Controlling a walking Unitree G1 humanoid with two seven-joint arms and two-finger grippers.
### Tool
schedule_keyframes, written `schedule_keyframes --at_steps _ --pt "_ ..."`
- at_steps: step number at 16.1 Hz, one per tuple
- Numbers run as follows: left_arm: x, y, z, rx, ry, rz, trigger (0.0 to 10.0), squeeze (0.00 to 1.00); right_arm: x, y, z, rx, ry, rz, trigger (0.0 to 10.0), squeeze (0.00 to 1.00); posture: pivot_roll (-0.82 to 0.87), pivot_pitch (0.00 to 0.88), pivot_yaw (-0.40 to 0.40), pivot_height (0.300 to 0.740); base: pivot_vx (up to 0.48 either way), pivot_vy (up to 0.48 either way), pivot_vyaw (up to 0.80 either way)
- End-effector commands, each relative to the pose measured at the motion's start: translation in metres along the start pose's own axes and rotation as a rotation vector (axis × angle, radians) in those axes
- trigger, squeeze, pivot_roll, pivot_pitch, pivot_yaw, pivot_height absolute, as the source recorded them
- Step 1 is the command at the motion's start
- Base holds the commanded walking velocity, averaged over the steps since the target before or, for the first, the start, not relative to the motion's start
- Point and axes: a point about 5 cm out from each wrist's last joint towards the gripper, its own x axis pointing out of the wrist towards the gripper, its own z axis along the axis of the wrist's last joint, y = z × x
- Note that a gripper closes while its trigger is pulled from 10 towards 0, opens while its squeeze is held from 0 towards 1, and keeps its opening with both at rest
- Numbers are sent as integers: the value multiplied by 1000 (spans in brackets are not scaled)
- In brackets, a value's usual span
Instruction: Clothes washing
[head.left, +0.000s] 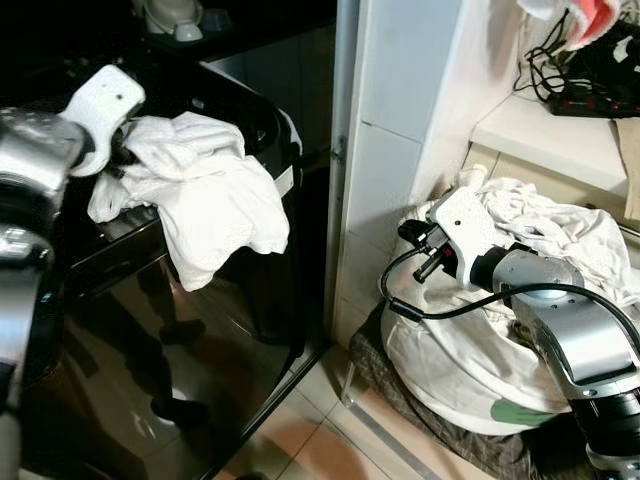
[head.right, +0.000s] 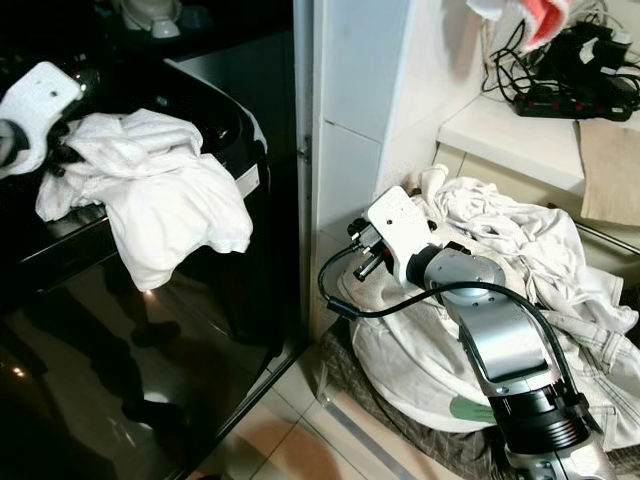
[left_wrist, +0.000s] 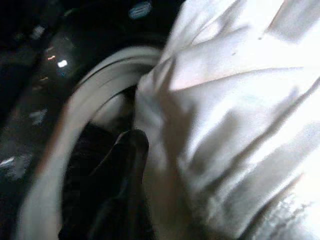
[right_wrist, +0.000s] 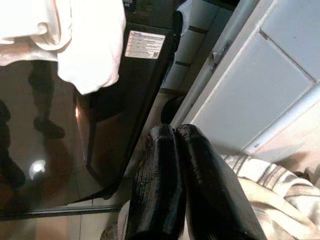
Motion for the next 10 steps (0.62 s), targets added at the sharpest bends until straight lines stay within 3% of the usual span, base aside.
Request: schedule_keyframes --at_steps 1,2,4,5,6,7,8,9,10 --pt "-7 5 9 -43 -70 5 10000 820 1 -1 8 -8 -25 5 10000 0 -47 0 10 740 0 0 0" --pt "-10 8 5 -61 -82 26 10000 0 0 -1 8 -6 -26 1 10000 0 -47 0 10 740 0 0 0" --pt "-14 6 -3 -100 -88 6 10000 0 0 -2 8 -4 -25 -3 10000 0 -43 0 10 740 0 0 0" --pt "-16 -4 -4 -161 -111 -93 10000 0 0 -2 8 -4 -25 -5 10000 0 -41 0 13 740 0 0 0" --pt "-20 -12 -5 -160 -109 -153 10000 0 0 -1 8 -5 -25 -7 10000 0 -41 0 13 740 0 0 0" --pt "-26 -15 -9 -104 -84 -177 10000 0 0 -1 9 -2 -27 -10 10000 0 -43 0 17 740 0 0 0" --pt "-30 -8 -15 -29 -43 -98 10000 0 0 -1 9 -2 -27 -11 10000 0 -43 0 17 740 0 0 0" --pt "-34 8 -15 26 -28 52 10000 0 -1 -2 8 -1 -26 -12 10000 0 -43 0 17 740 0 0 0" --pt "-37 14 -12 -8 -51 84 10000 1000 -1 -3 8 -1 -25 -13 10000 0 -43 0 17 740 0 0 0"
